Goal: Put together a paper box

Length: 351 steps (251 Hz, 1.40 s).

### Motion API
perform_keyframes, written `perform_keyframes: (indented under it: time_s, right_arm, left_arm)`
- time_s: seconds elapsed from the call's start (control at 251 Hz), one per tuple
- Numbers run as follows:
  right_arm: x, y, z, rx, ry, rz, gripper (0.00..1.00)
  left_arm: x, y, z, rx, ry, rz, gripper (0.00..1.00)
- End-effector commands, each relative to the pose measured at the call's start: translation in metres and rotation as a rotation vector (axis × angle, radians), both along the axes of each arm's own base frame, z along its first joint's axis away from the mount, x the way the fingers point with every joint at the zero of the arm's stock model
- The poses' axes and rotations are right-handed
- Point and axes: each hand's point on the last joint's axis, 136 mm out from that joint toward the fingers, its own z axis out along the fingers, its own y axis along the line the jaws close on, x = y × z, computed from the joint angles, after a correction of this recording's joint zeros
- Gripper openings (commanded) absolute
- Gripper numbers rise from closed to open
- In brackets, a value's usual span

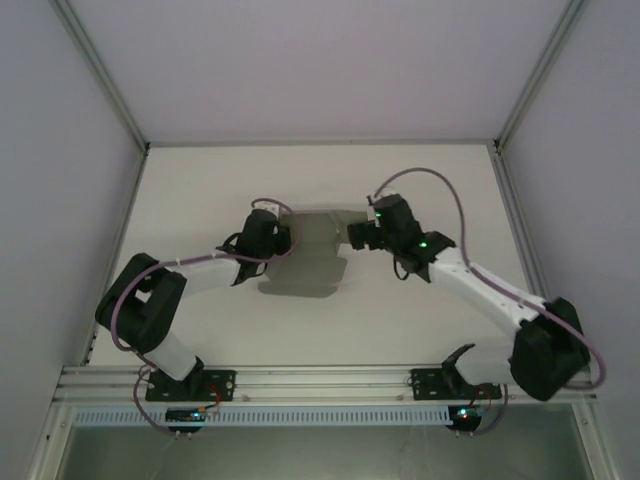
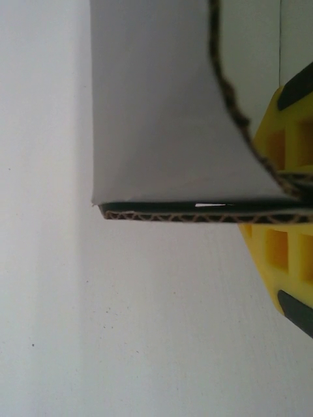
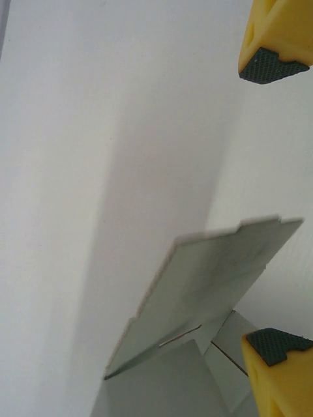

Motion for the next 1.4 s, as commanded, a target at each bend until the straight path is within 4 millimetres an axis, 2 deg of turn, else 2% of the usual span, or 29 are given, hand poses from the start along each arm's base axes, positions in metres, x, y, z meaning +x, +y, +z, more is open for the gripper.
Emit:
perform_keyframes:
  time_s: [0.0, 0.084, 0.16, 0.291, 0.447, 0.599, 0.73, 0.826, 0.962, 1.082, 1.165, 1.265, 1.397]
  right_arm:
    - [-0.017, -0.004, -0.006, 0.165, 0.073, 0.092, 0.99]
    - [-0.017, -0.023, -0.007, 0.261, 0.105, 0.067, 0.99]
    - [-0.017, -0.029, -0.013, 0.313, 0.146, 0.090, 0.99]
    - [-0.016, -0.017, -0.022, 0.354, 0.194, 0.190, 0.92]
    - [-0.007, 0.000, -0.021, 0.359, 0.205, 0.309, 0.86]
    - [-0.011, 0.021, -0.021, 0.391, 0.213, 0.440, 0.77]
    - [-0.016, 0.021, -0.025, 0.390, 0.238, 0.443, 0.80]
    - [-0.015, 0.006, -0.025, 0.368, 0.224, 0.378, 0.80]
    - [-0.007, -0.027, -0.020, 0.363, 0.181, 0.245, 0.82]
    - [-0.003, -0.045, -0.024, 0.367, 0.187, 0.186, 0.83]
    - [0.010, -0.055, -0.033, 0.322, 0.183, 0.129, 0.83]
    - [0.013, -0.037, -0.043, 0.321, 0.229, 0.182, 0.82]
    - [0.012, -0.006, -0.043, 0.329, 0.248, 0.301, 0.81]
  left_arm:
    - [0.007, 0.007, 0.007, 0.030, -0.070, -0.003, 0.01]
    - [0.008, 0.006, 0.012, 0.035, -0.083, -0.018, 0.00]
    - [0.006, 0.002, 0.017, 0.014, -0.096, -0.043, 0.00]
    - [0.003, 0.000, 0.024, -0.012, -0.123, -0.058, 0.00]
    - [0.001, 0.002, 0.025, -0.008, -0.131, -0.062, 0.00]
    - [0.000, -0.001, 0.029, -0.023, -0.143, -0.076, 0.00]
    - [0.001, 0.000, 0.034, -0.018, -0.157, -0.077, 0.01]
    - [0.001, 0.002, 0.033, -0.005, -0.157, -0.073, 0.01]
    - [-0.002, 0.000, 0.034, -0.016, -0.156, -0.084, 0.01]
    - [-0.002, -0.001, 0.033, -0.017, -0.153, -0.089, 0.01]
    - [-0.002, -0.002, 0.032, -0.020, -0.150, -0.093, 0.01]
    - [-0.002, -0.003, 0.032, -0.032, -0.145, -0.091, 0.01]
    - [0.000, 0.001, 0.028, -0.020, -0.138, -0.069, 0.01]
